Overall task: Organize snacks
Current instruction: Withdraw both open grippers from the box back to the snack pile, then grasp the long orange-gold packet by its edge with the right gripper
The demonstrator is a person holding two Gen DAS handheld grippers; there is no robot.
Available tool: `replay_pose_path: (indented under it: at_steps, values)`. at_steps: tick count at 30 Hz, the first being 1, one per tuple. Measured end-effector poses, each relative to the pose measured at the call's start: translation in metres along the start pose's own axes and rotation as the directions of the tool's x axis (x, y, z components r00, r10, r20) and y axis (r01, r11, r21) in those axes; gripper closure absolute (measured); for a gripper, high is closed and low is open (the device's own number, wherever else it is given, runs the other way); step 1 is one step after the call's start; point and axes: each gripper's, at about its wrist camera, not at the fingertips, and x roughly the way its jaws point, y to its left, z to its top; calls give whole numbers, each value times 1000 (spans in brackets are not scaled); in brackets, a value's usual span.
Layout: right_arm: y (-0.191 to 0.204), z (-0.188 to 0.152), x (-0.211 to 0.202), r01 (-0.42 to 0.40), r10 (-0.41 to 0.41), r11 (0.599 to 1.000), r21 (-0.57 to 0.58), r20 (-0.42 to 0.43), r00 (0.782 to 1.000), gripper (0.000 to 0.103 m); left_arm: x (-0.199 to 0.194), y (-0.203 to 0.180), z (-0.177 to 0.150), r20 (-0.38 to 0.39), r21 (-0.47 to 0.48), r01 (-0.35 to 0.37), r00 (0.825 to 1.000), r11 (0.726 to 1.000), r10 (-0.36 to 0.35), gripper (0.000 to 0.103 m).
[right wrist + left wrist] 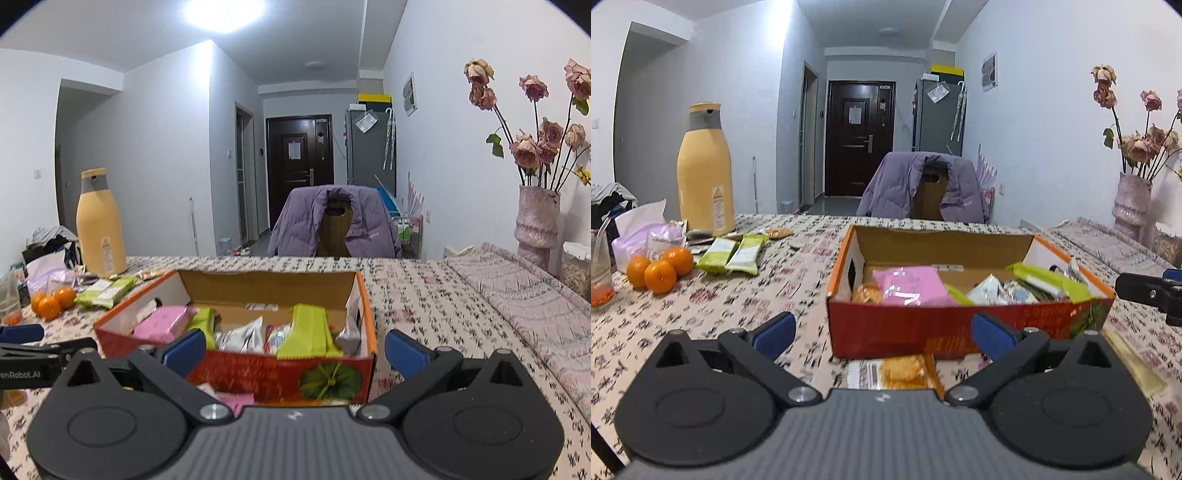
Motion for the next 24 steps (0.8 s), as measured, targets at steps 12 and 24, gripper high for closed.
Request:
replay_pose_path:
  at_steps: [12,24]
  values:
    - [20,-24,-3,0,-1,1000,-10,-97,995,0,-20,10,-24,-39,4,22,999,1000,-22,0]
    - [22,-27,31,62,-45,995,72,-220,975,0,-32,24,-30,-52,-29,27,998,999,-29,0]
